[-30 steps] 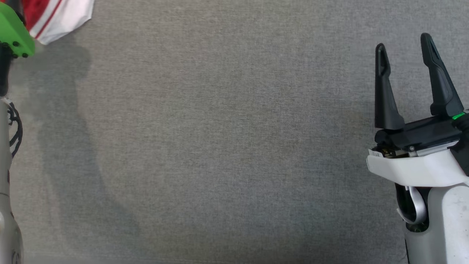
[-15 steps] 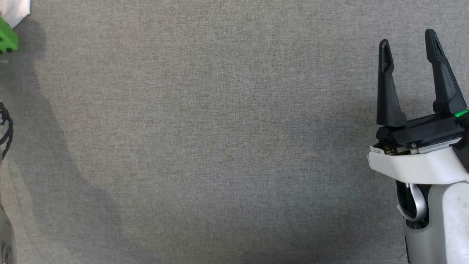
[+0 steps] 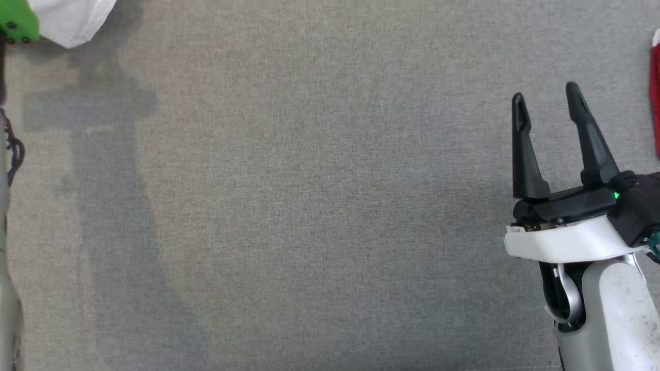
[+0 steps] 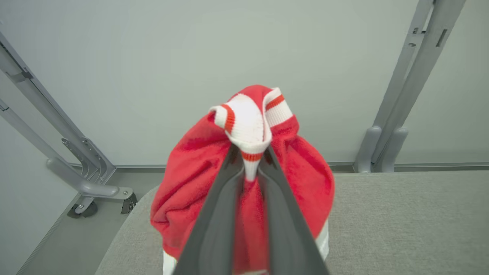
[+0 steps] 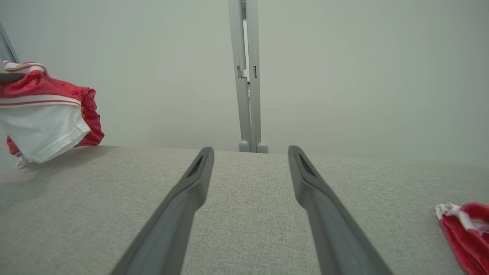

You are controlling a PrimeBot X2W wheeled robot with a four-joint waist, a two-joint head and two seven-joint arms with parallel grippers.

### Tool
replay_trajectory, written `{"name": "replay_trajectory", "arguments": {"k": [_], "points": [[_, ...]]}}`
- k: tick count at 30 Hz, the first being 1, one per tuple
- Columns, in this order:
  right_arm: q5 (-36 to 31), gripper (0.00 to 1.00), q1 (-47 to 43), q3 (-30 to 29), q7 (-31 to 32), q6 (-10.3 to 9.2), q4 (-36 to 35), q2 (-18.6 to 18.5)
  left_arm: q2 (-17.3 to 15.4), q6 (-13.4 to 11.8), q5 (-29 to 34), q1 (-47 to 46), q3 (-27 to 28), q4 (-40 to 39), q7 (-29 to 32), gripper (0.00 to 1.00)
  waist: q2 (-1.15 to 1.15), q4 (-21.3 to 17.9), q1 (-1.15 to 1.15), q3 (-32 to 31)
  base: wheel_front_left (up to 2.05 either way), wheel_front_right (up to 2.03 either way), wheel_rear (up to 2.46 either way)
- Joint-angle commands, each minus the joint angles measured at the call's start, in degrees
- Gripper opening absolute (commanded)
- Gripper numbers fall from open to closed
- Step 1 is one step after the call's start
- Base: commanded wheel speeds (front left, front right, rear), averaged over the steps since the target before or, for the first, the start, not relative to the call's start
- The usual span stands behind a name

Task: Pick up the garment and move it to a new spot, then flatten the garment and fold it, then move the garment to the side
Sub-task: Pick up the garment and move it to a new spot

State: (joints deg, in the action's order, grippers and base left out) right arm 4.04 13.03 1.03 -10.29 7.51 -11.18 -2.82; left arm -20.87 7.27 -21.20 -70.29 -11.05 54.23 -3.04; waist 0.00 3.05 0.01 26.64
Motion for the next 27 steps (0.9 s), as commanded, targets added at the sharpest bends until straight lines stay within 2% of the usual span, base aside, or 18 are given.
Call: {"name": "replay_trajectory", "arguments": {"k": [1, 8, 12, 16, 21, 27], "points": [[0.8, 1.0, -1.6, -0.2, -0.5, -0.04, 0.7, -0.1, 0.8, 0.2, -0.6, -0.6, -1.3, -1.3, -0.4, 0.0, 0.0, -1.7, -0.01, -8.5, 0.0, 0.0, 0.0], [3.0, 1.0, -6.2, -2.4, -1.7, -0.04, 4.3, -0.1, 6.2, 0.3, -5.8, 2.6, -11.3, -10.9, 1.3, 0.0, 0.0, -5.0, -0.01, -16.9, 0.0, 0.0, 0.0], [3.9, 1.0, -8.3, -3.6, -2.3, -0.04, 5.6, -0.1, 9.5, 0.3, -10.2, 4.7, -16.0, -17.0, 2.9, 0.0, 0.0, -7.1, -0.01, -19.1, 0.0, 0.0, 0.0], [4.9, 1.0, -9.4, -4.0, -3.0, -0.04, 6.9, -0.1, 13.6, 0.3, -13.8, 8.1, -18.1, -20.7, 2.2, 0.0, 0.0, -9.1, -0.01, -19.4, 0.0, 0.0, 0.0], [6.0, 1.0, -9.4, -3.6, -3.7, -0.04, 8.1, -0.1, 17.1, -0.1, -17.6, 16.0, -20.6, -21.3, -1.0, 0.0, 0.0, -10.8, -0.01, -18.3, 0.0, 0.0, 0.0], [6.7, 1.0, -8.0, -2.7, -4.4, -0.04, 9.4, -0.1, 17.8, -3.0, -23.0, 27.8, -26.0, -15.3, -5.8, 0.0, 0.0, -11.9, -0.01, -16.0, 0.0, 0.0, 0.0]]}}
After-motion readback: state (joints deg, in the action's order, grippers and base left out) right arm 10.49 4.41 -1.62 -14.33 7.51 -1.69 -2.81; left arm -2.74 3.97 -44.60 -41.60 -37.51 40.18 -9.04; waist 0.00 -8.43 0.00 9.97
